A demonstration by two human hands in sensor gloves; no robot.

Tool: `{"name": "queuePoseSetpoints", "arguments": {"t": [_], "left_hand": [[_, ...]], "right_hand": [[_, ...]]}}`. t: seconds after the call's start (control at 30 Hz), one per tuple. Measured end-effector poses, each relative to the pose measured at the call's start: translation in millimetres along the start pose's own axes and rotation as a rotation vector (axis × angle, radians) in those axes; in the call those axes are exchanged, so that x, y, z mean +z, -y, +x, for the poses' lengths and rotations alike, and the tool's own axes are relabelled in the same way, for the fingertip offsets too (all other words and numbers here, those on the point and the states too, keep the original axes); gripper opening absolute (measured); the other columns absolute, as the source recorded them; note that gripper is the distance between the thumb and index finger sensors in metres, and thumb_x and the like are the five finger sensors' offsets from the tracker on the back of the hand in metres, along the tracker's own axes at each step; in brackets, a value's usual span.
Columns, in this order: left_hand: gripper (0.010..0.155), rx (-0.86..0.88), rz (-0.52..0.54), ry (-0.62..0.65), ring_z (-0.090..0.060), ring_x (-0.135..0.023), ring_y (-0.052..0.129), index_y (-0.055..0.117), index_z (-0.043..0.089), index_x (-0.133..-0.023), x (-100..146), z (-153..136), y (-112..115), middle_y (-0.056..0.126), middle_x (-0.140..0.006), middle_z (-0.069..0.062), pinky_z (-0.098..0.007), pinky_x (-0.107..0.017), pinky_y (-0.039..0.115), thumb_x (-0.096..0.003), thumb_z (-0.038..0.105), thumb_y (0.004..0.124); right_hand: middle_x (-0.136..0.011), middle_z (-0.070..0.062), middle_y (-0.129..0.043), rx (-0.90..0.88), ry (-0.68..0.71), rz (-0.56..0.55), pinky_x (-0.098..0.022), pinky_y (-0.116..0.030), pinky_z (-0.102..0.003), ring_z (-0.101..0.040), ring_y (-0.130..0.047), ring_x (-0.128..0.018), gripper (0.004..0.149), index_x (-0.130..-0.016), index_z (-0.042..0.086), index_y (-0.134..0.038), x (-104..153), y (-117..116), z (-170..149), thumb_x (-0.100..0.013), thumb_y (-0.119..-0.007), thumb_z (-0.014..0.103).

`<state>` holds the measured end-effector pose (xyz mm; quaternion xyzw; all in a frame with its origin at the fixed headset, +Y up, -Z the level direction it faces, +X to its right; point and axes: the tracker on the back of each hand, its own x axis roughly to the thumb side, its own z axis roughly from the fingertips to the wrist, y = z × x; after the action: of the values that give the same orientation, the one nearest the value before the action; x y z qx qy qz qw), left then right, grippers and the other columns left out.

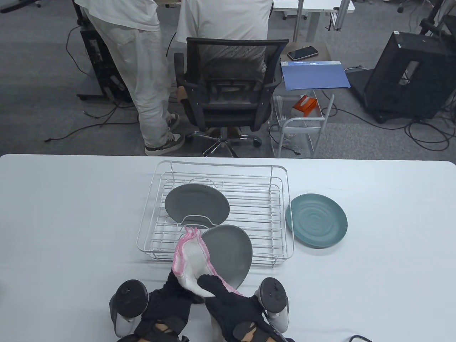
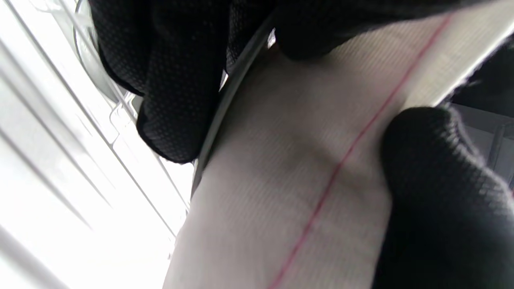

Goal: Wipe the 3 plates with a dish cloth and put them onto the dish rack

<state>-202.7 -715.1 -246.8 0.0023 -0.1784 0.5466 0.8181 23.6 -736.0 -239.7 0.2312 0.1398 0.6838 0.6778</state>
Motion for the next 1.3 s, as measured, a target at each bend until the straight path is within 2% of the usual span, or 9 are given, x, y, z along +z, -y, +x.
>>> {"name": "queuePoseSetpoints", "arguments": {"t": [0.2, 0.33, 0.47, 0.63, 0.8, 0.93, 1.07, 1.2, 1.3], "left_hand": [[0.066, 0.041, 0.062, -0.011, -0.038, -0.056, 0.110, 0.032, 0.029, -0.109, 1.8, -0.5, -12.0, 0.069, -0.107, -0.013, -0.055, -0.060, 0.078, -0.0555, 0.030, 0.071], [0.066, 0.043, 0.074, 0.010, -0.040, -0.052, 0.111, 0.034, 0.027, -0.108, 2.6, 1.4, -18.2, 0.071, -0.105, -0.016, -0.056, -0.058, 0.079, -0.0549, 0.029, 0.073], [0.067, 0.029, 0.031, 0.012, -0.040, -0.052, 0.111, 0.033, 0.024, -0.108, 1.9, 2.9, -12.4, 0.070, -0.104, -0.017, -0.056, -0.058, 0.080, -0.0547, 0.029, 0.073], [0.068, 0.035, -0.071, -0.009, -0.039, -0.054, 0.111, 0.029, 0.024, -0.108, 0.4, 3.9, 6.1, 0.067, -0.106, -0.018, -0.055, -0.060, 0.079, -0.0554, 0.029, 0.072], [0.069, 0.033, -0.175, -0.008, -0.036, -0.055, 0.112, 0.027, 0.023, -0.108, -3.6, 2.0, 17.6, 0.067, -0.107, -0.017, -0.054, -0.061, 0.080, -0.0559, 0.030, 0.071], [0.069, 0.055, -0.128, -0.018, -0.035, -0.052, 0.113, 0.033, 0.025, -0.108, -2.5, 0.1, 11.3, 0.072, -0.105, -0.014, -0.053, -0.059, 0.082, -0.0550, 0.029, 0.076], [0.066, 0.020, -0.035, -0.038, -0.033, -0.049, 0.115, 0.040, 0.027, -0.108, -1.3, -2.5, 1.8, 0.078, -0.102, -0.009, -0.052, -0.057, 0.083, -0.0540, 0.027, 0.077], [0.062, 0.005, 0.034, -0.052, -0.031, -0.047, 0.115, 0.047, 0.029, -0.107, -0.8, -7.0, -6.8, 0.084, -0.099, -0.006, -0.052, -0.056, 0.084, -0.0536, 0.027, 0.078], [0.060, -0.015, 0.075, -0.045, -0.031, -0.045, 0.116, 0.051, 0.029, -0.106, 0.7, -6.9, -11.0, 0.086, -0.096, -0.006, -0.051, -0.056, 0.084, -0.0534, 0.027, 0.079]], "right_hand": [[-0.102, -0.015, -0.046, 0.216, -0.090, -0.018, -0.063, -0.026, -0.051, -0.031, -0.028, -0.091, 0.058, -0.102, 0.013, -0.054, 0.7, 13.1, -1.5, -0.052, -0.069, 0.039], [-0.103, -0.012, -0.044, 0.263, -0.102, -0.072, -0.063, -0.026, -0.053, -0.027, -0.024, -0.090, 0.058, -0.102, 0.015, -0.054, 0.2, 24.1, -3.0, -0.052, -0.069, 0.039], [-0.103, -0.011, -0.042, 0.323, -0.110, -0.125, -0.063, -0.024, -0.054, -0.026, -0.022, -0.090, 0.057, -0.102, 0.015, -0.053, 1.7, 33.2, -2.6, -0.052, -0.069, 0.039], [-0.102, -0.011, -0.041, 0.384, -0.026, -0.311, -0.063, -0.023, -0.055, -0.026, -0.021, -0.089, 0.057, -0.101, 0.016, -0.054, 4.1, 52.3, 0.8, -0.051, -0.070, 0.039], [-0.102, -0.010, -0.040, 0.415, 0.042, -0.377, -0.062, -0.021, -0.055, -0.025, -0.019, -0.089, 0.057, -0.101, 0.016, -0.054, 9.2, 63.2, 10.4, -0.051, -0.070, 0.039], [-0.102, -0.012, -0.044, 0.343, 0.168, -0.425, -0.062, -0.022, -0.057, -0.028, -0.022, -0.090, 0.057, -0.100, 0.015, -0.058, 12.6, 65.4, 21.1, -0.050, -0.071, 0.039], [-0.100, -0.016, -0.054, 0.190, 0.257, -0.498, -0.062, -0.032, -0.061, -0.036, -0.033, -0.091, 0.056, -0.098, 0.012, -0.064, 20.6, 71.5, 31.8, -0.049, -0.072, 0.039], [-0.098, -0.019, -0.058, 0.017, 0.296, -0.541, -0.062, -0.038, -0.064, -0.042, -0.041, -0.090, 0.056, -0.097, 0.010, -0.065, 26.1, 74.3, 36.7, -0.049, -0.072, 0.039], [-0.097, -0.020, -0.059, -0.050, 0.289, -0.537, -0.062, -0.039, -0.064, -0.044, -0.043, -0.089, 0.056, -0.096, 0.009, -0.065, 26.8, 74.1, 35.7, -0.049, -0.072, 0.039]]}}
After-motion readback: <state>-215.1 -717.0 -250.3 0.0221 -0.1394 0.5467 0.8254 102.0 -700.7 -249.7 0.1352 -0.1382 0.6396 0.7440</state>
